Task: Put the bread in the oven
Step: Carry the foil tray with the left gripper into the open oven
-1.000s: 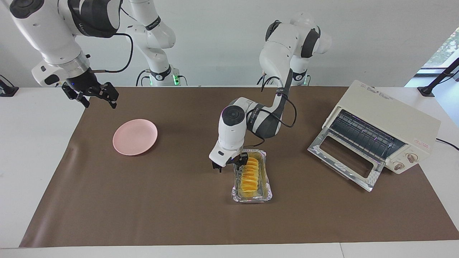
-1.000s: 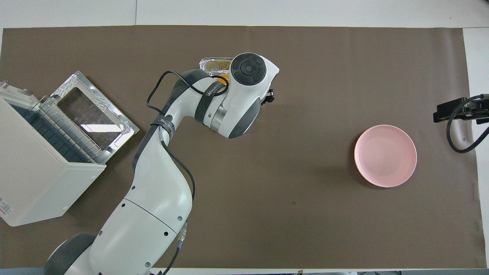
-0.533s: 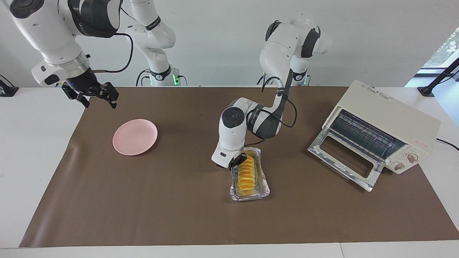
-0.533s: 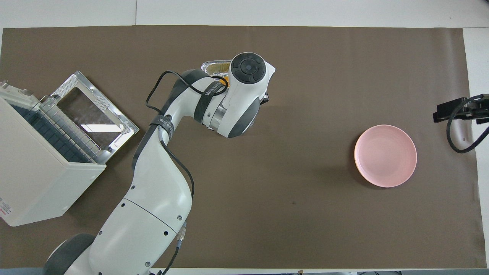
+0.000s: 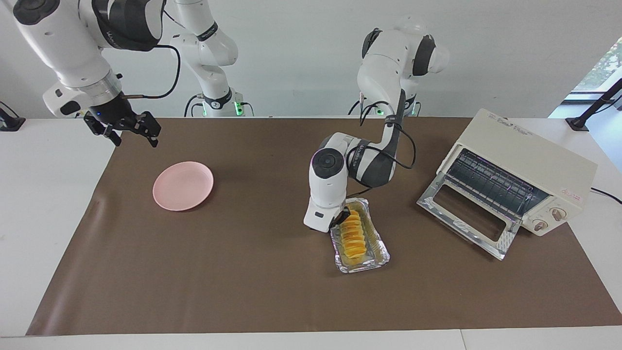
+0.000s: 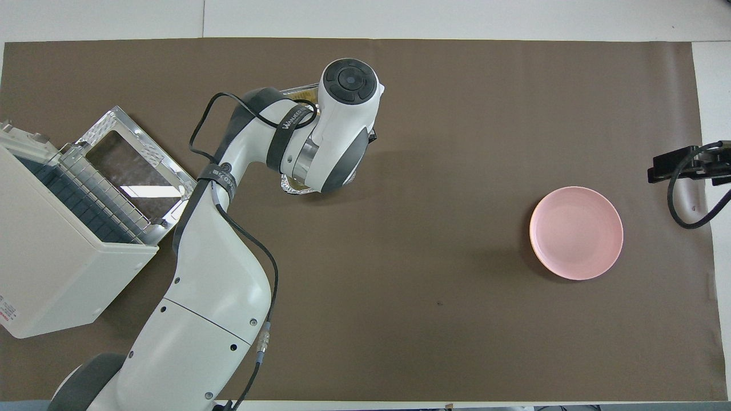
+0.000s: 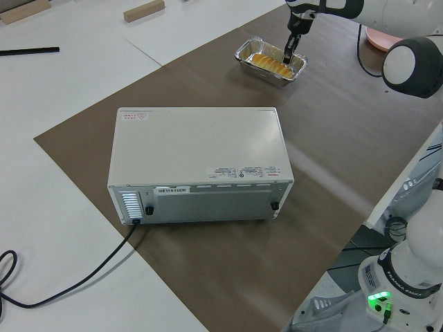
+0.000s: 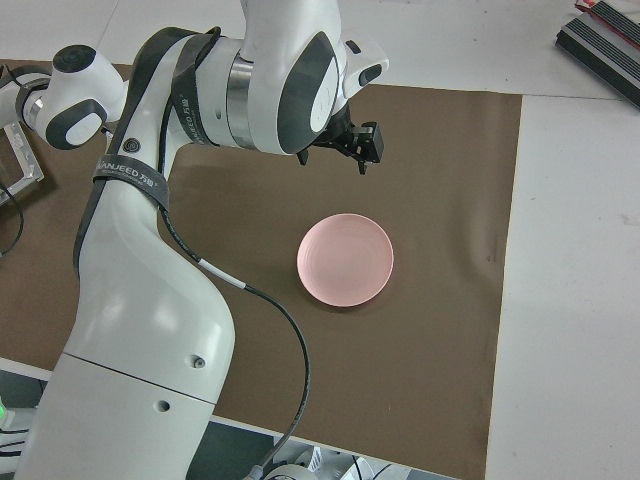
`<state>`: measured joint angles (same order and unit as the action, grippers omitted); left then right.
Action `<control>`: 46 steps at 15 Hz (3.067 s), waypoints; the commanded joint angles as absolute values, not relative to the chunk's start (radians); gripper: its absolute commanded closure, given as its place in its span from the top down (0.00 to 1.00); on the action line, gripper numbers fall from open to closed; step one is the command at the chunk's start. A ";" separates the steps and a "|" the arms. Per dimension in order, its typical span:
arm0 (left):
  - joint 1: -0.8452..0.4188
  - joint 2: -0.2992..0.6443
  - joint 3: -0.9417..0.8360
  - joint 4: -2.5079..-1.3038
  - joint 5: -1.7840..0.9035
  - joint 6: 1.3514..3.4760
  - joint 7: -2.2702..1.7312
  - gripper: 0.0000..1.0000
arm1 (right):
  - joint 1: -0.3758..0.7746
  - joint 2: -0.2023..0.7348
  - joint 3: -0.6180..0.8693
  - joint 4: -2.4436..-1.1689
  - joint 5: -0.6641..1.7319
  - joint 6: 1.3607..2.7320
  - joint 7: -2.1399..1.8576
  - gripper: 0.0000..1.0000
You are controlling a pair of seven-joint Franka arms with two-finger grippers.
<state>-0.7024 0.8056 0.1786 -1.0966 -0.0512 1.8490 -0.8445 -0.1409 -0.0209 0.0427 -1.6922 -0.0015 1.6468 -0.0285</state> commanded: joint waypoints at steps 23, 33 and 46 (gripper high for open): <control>-0.505 0.718 0.405 -1.111 -0.135 1.635 -1.169 0.00 | -0.147 -0.046 0.052 -1.720 -0.023 1.657 -0.018 1.00; -0.439 0.588 0.408 -1.265 -0.161 1.640 -0.953 0.00 | -0.147 -0.046 0.052 -1.720 -0.023 1.657 -0.018 1.00; -0.405 0.485 0.408 -1.472 -0.158 1.787 -0.862 0.00 | -0.147 -0.046 0.052 -1.720 -0.023 1.655 -0.018 1.00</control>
